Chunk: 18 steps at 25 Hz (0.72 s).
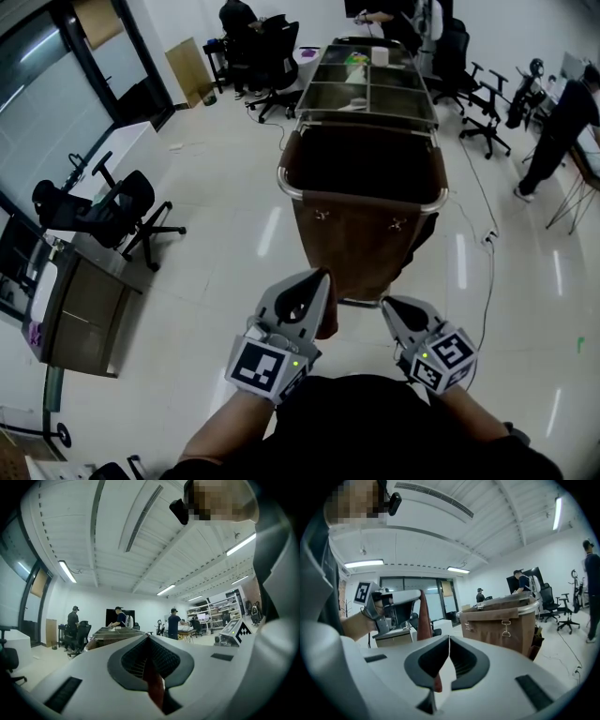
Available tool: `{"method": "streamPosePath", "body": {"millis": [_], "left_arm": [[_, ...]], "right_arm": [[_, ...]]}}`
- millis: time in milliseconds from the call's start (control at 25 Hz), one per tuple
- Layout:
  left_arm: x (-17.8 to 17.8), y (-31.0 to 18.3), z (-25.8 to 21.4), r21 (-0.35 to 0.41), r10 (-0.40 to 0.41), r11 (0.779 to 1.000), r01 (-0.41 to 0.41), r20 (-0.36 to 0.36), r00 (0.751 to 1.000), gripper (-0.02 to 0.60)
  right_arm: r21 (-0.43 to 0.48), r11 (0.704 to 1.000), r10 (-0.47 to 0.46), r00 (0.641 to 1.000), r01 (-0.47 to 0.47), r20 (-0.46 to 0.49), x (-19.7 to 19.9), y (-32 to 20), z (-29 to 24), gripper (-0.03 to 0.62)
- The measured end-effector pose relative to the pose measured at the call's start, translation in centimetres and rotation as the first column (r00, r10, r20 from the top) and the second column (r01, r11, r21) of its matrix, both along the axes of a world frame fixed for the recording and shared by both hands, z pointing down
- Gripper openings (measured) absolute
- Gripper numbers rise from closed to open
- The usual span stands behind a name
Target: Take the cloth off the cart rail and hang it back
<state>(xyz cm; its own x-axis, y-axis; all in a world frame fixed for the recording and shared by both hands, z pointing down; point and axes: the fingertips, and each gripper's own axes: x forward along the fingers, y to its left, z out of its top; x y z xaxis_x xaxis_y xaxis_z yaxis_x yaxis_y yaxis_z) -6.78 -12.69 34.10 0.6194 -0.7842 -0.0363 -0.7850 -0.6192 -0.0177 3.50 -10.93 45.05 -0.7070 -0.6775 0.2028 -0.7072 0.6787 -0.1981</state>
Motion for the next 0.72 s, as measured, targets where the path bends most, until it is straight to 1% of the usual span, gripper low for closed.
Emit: {"method": "streamPosePath", "body": {"millis": [160, 280, 440, 640, 720], "left_arm": [[0.0, 0.4, 4.0, -0.054, -0.025, 0.998, 0.025, -0.013, 1.000, 0.006], [-0.2, 0.7, 6.0, -0.098, -0.043, 0.994, 0.040, -0.024, 0.999, 0.006], [-0.2, 0.9, 6.7, -0.107, -0.045, 0.993, 0.042, -0.019, 0.999, 0.006], [0.2, 0.9, 6.2, -0.095, -0.032, 0.995, 0.030, -0.019, 0.999, 0.006], [0.2, 1.0, 5.9, -0.101, -0.031, 0.994, 0.027, -0.034, 0.999, 0.006]], "right_arm": [[0.010, 1.000, -0.002, 1.000, 0.002, 0.005, 0.0, 0.0, -0.4, 0.020], [0.015, 1.000, 0.000, 1.000, 0.000, 0.004, 0.2, -0.2, -0.6, 0.020], [0.017, 1.000, 0.013, 1.000, -0.013, 0.006, 0.8, -0.7, -0.7, 0.020], [0.029, 0.999, 0.023, 1.000, -0.023, 0.011, 1.3, -1.1, -1.1, 0.020], [0.033, 0.999, 0.026, 1.000, -0.026, 0.014, 1.4, -1.1, -1.3, 0.020]]}}
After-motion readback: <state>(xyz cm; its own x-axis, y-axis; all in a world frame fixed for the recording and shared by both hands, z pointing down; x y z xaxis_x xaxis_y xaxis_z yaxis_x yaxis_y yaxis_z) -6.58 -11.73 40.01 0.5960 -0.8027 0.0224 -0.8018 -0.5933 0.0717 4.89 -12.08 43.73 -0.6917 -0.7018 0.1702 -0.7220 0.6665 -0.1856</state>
